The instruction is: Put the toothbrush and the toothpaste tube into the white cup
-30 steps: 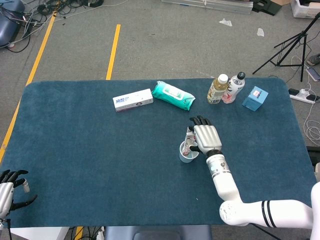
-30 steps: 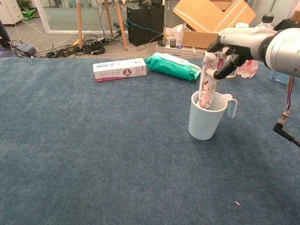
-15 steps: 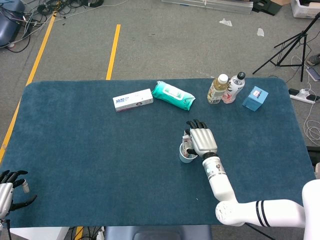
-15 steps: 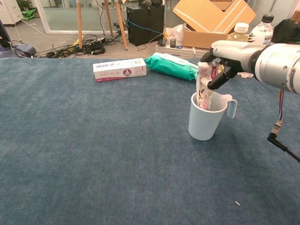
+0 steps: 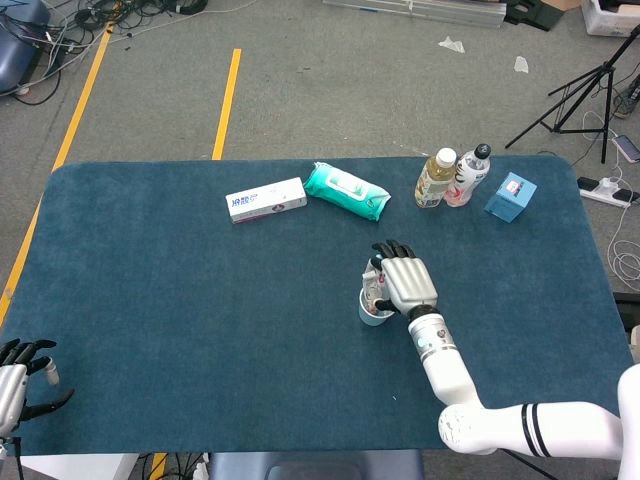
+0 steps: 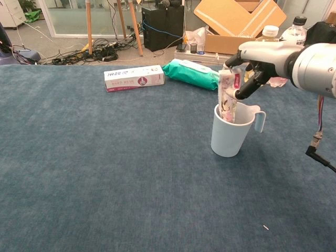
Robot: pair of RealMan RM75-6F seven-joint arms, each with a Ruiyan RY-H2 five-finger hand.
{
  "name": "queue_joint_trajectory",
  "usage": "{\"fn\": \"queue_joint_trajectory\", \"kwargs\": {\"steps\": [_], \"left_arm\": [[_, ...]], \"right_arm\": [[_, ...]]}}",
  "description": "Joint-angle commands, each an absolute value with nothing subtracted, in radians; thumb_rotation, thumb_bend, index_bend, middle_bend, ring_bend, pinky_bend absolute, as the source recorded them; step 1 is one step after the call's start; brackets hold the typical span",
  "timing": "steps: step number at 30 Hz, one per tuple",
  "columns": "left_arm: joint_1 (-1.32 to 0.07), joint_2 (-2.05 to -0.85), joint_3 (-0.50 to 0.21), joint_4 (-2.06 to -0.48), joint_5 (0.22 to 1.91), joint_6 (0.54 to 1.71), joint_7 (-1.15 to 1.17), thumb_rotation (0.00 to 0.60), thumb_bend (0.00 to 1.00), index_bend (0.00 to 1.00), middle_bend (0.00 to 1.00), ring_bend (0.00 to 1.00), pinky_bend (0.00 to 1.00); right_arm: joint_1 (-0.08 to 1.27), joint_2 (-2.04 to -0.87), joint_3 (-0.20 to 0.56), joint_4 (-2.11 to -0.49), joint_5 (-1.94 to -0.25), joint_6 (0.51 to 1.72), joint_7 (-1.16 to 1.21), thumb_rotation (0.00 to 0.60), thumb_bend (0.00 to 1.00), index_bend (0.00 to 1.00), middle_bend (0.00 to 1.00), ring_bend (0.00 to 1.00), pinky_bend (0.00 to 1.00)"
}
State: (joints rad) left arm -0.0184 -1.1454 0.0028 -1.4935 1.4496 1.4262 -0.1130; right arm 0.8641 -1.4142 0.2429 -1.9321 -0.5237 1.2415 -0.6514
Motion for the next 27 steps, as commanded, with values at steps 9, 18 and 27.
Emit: {"fn": "queue_joint_trajectory", "kwargs": {"steps": [9,18,27], "left_arm": [[-0.023,-1.14,-0.001,-1.507,1.451,1.426,-0.101,0.6,0.15,0.64,0.27,0.21,0.12],[-0.036,-1.131,-0.01,-1.534,1.459,1.426,-0.083,0.6,0.15,0.64,0.27,0.21,0.12],[-0.075,-1.092,-0.033,-1.608,1.479,1.416,-0.063,0.6,0.15,0.63,0.27,0.21,0.12]], "right_arm": [[0.828,-1.322,0.255,-2.026,-0.584,1.268,-0.618,0.6,0.27,0.16,0.14,0.0,0.11],[0.745,-1.181,0.235,-2.154,-0.719,1.372,-0.601,0.6,0.23,0.07,0.12,0.0,0.11],[0.571,-1.026,0.088,-2.213,-0.958,1.495,-0.589,0.6,0.22,0.07,0.09,0.0,0.11]]}}
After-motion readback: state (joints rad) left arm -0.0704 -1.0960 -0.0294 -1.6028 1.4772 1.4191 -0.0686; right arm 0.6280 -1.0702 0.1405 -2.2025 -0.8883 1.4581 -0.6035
